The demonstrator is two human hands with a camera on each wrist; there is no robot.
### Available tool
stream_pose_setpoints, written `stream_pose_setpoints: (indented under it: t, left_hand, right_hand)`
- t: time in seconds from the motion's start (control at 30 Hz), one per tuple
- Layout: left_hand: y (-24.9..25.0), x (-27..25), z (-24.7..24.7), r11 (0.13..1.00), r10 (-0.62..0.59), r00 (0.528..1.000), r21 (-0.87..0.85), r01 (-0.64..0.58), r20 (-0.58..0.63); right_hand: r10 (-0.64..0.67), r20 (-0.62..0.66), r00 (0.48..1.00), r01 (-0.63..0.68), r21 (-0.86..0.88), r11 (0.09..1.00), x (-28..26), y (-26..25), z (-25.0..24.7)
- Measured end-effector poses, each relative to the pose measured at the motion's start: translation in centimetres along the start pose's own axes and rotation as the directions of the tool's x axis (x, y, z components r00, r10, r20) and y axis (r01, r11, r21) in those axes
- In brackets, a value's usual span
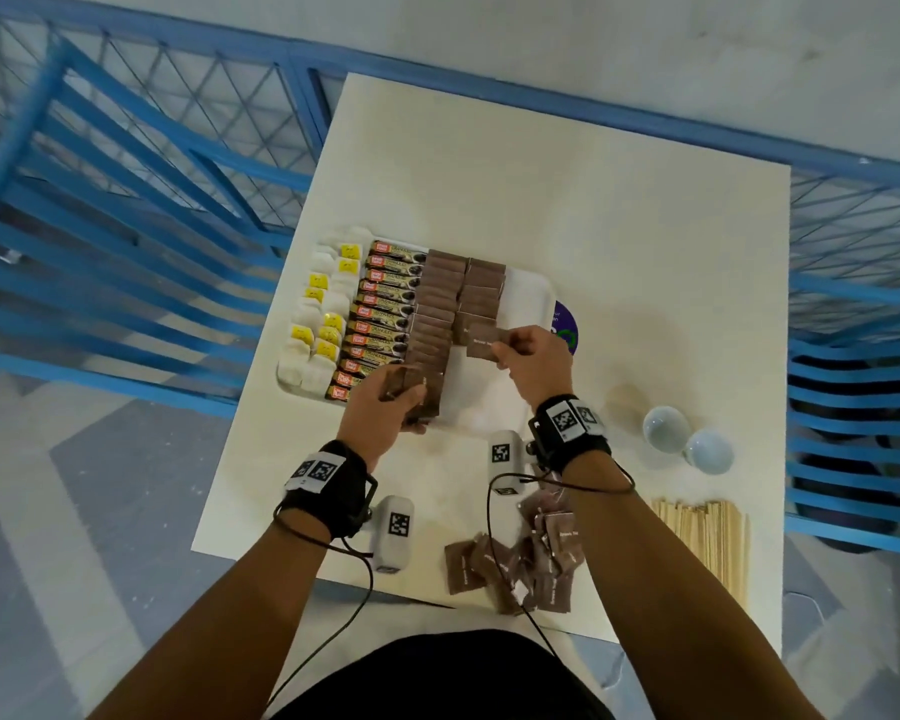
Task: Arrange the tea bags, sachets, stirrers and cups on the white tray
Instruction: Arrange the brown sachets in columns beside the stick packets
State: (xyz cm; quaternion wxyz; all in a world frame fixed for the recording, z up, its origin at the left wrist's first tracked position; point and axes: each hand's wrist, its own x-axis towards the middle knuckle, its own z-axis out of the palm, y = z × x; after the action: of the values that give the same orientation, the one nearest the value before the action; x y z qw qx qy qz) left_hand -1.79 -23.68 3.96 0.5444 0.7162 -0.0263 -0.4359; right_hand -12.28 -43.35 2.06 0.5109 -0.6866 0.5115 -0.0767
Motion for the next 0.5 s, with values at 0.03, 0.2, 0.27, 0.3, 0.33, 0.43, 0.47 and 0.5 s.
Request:
stream_pose_setpoints:
  t: [0.03, 0.2, 0.27, 0.3, 0.33, 0.43, 0.47, 0.5]
  left_hand:
    - [-0.1, 0.1, -0.4, 1.000, -0.009, 1.000, 0.002, 0.009, -0.001]
    - [-0.6, 0.8, -2.1, 0.999, -0.042, 0.999, -0.003, 0.042, -0.033]
    - [-0.6, 0.9, -2.5, 0.999, -0.043, 0.999, -0.001, 0.043, -0.033]
    - [-0.6, 1.0, -2.7, 0.999, -0.043, 0.999, -0.003, 0.043, -0.030]
    - [-0.6, 1.1, -2.8, 0.999, -0.043, 0.999, -0.006, 0.043, -0.027]
    - [-0.5, 1.3, -2.9, 0.999, -0.045, 0.999, -0.004, 0.045, -0.018]
    - [-0.5, 1.3, -2.9, 0.999, -0.043, 0.999, -0.003, 0.043, -0.014]
    - [-0.5, 1.3, -2.9, 0.999, -0.042, 0.999, -0.003, 0.042, -0.011]
  right_hand:
    - [0.013, -0.017, 1.000, -0.013, 0.005, 1.000, 0.2, 0.1, 0.7]
    - [0.061, -0.101, 0.993, -0.065, -0.033, 0.997, 0.6, 0.5, 3.2]
    - [0.052, -0.126, 0.991, -0.058, -0.051, 0.997, 0.6, 0.4, 3.8]
    - [0.043, -0.131, 0.990, -0.052, -0.063, 0.997, 0.6, 0.4, 4.1]
    - [0.036, -0.136, 0.990, -0.047, -0.078, 0.996, 0.6, 0.3, 4.2]
    - [0.029, -0.159, 0.987, -0.049, -0.122, 0.991, 0.7, 0.1, 4.4]
    - [0.030, -0.169, 0.985, -0.053, -0.133, 0.990, 0.8, 0.0, 4.5]
    - [0.031, -0.178, 0.984, -0.057, -0.139, 0.989, 0.9, 0.0, 4.5]
